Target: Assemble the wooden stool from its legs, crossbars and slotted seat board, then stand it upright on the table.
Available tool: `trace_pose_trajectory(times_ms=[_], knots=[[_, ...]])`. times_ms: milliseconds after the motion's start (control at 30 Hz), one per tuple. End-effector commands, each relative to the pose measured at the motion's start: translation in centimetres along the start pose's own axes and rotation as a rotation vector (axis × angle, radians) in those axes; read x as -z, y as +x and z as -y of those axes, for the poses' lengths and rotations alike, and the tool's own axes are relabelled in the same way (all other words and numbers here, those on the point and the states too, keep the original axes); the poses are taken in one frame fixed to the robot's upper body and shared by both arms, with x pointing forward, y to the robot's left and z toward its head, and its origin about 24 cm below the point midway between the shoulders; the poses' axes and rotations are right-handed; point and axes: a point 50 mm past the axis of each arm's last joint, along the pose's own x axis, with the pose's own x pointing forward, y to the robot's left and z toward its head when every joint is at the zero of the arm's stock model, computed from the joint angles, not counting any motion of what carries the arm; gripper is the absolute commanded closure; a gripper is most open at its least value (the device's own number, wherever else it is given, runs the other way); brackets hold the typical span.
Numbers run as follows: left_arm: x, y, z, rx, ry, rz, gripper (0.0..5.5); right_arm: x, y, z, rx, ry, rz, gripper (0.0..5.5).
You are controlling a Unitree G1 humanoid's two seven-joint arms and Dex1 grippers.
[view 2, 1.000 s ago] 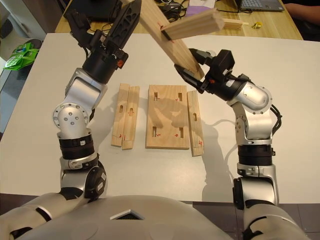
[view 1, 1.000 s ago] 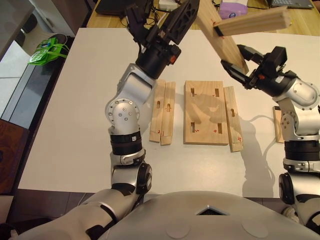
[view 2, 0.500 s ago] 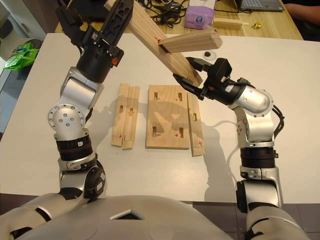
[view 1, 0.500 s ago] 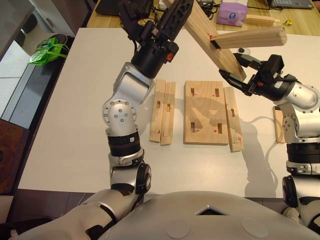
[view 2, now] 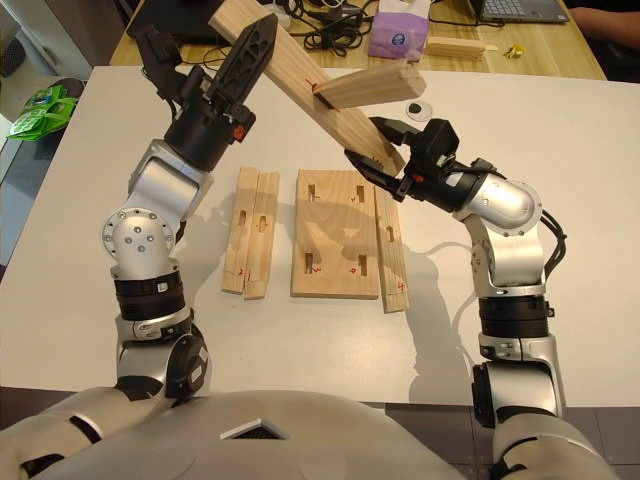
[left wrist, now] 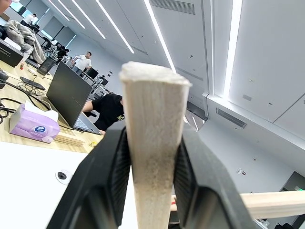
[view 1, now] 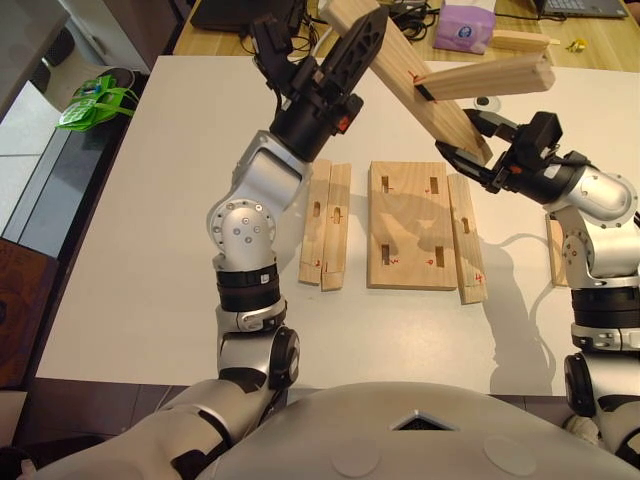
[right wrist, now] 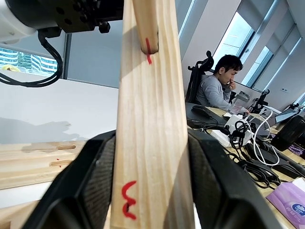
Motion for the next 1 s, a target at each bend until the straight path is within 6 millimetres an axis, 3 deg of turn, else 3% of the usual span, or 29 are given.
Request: trace_pose_trajectory(times_ms=[33, 167, 267, 400, 467, 700, 833, 1000], knots=[[-0.4, 0.2, 0.2, -0.014, 0.010, 0.040, 4.42, 0.8, -0.5, -0.3, -0.044, 0.025, -0.064, 3.08], [-0.3, 0.1, 0.0, -0.050, 0.017, 0.070, 4.48, 3.2, -2.6, -0.4, -0.018, 0.044, -0.173, 2.43], [-0.6, -0.3, -0.3, -0.090, 0.030, 0.095, 4.48, 3.8, -3.8, 0.0, -0.037, 0.049, -0.230, 1.86], [-2.2, -1.1, -0.5, -0.150, 0.101, 0.139, 4.48, 4.8, -5.8, 0.0, -0.089, 0.043, -0.357, 1.07], [-3.2, -1.9, -0.4, -0.183, 0.143, 0.171, 4.48, 5.2, -6.8, 0.3, -0.084, 0.027, -0.405, 1.03], [-5.0, -4.5, 1.2, -0.307, 0.229, 0.268, 4.48, 3.0, -7.7, -0.4, -0.158, 0.057, -0.341, 2.12], [-2.9, -4.8, 1.7, -0.427, 0.207, 0.221, 4.48, 1.3, -7.4, -1.4, -0.241, 0.080, -0.308, 2.97], [-1.0, -4.8, 1.6, -0.490, 0.196, 0.154, 4.48, 1.5, -6.8, -2.9, -0.313, 0.087, -0.312, 3.90]])
